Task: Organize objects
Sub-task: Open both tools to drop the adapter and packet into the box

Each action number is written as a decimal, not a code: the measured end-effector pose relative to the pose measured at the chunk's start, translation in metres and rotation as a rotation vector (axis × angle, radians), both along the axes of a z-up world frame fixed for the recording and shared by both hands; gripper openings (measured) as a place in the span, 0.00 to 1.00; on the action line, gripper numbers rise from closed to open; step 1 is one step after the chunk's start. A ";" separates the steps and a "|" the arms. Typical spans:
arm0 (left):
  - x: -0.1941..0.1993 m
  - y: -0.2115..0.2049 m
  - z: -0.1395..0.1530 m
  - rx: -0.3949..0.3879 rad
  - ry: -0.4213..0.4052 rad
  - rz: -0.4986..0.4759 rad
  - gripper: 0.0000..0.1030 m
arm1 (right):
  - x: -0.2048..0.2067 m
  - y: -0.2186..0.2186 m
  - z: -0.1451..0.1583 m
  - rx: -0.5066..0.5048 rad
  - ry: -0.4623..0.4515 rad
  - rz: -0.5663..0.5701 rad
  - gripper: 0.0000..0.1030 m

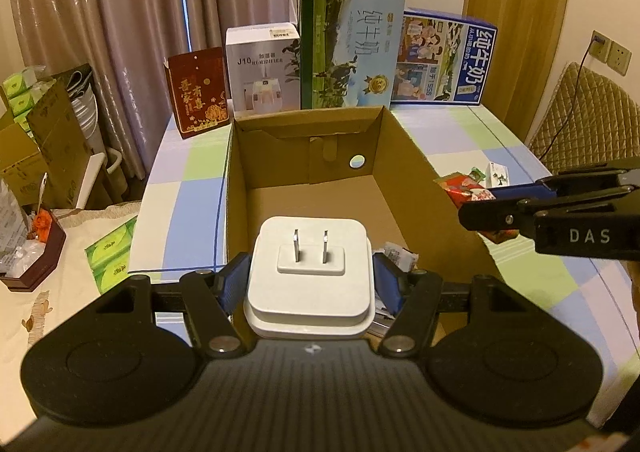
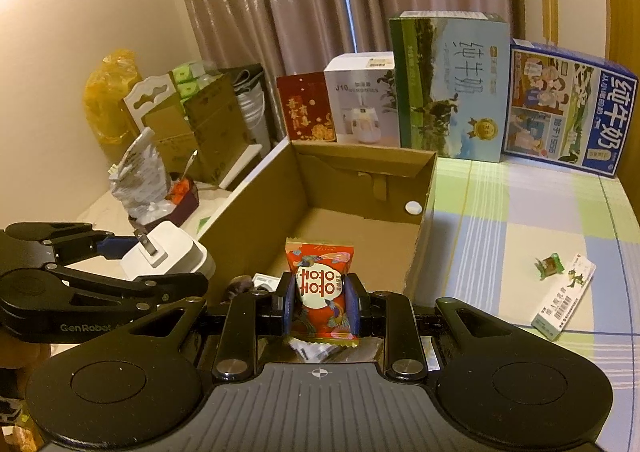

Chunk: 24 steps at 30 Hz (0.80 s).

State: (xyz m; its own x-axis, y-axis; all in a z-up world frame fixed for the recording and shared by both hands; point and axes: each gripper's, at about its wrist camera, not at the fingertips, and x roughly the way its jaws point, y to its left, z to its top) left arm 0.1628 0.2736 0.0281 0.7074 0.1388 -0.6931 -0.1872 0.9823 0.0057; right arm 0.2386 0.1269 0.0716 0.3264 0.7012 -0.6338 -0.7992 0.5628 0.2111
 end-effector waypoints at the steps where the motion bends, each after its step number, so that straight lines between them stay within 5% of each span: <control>1: 0.003 0.001 -0.002 0.000 0.003 -0.002 0.59 | 0.002 0.001 -0.001 0.000 0.002 -0.002 0.22; 12: 0.045 0.016 -0.021 0.004 0.015 -0.013 0.59 | 0.031 0.010 -0.018 0.003 0.032 -0.031 0.22; 15: 0.055 0.021 -0.027 -0.002 0.011 -0.004 0.72 | 0.037 0.011 -0.023 0.009 0.047 -0.036 0.22; 24: 0.048 0.033 -0.026 -0.016 -0.011 0.039 0.72 | 0.039 0.013 -0.027 0.014 0.053 -0.033 0.22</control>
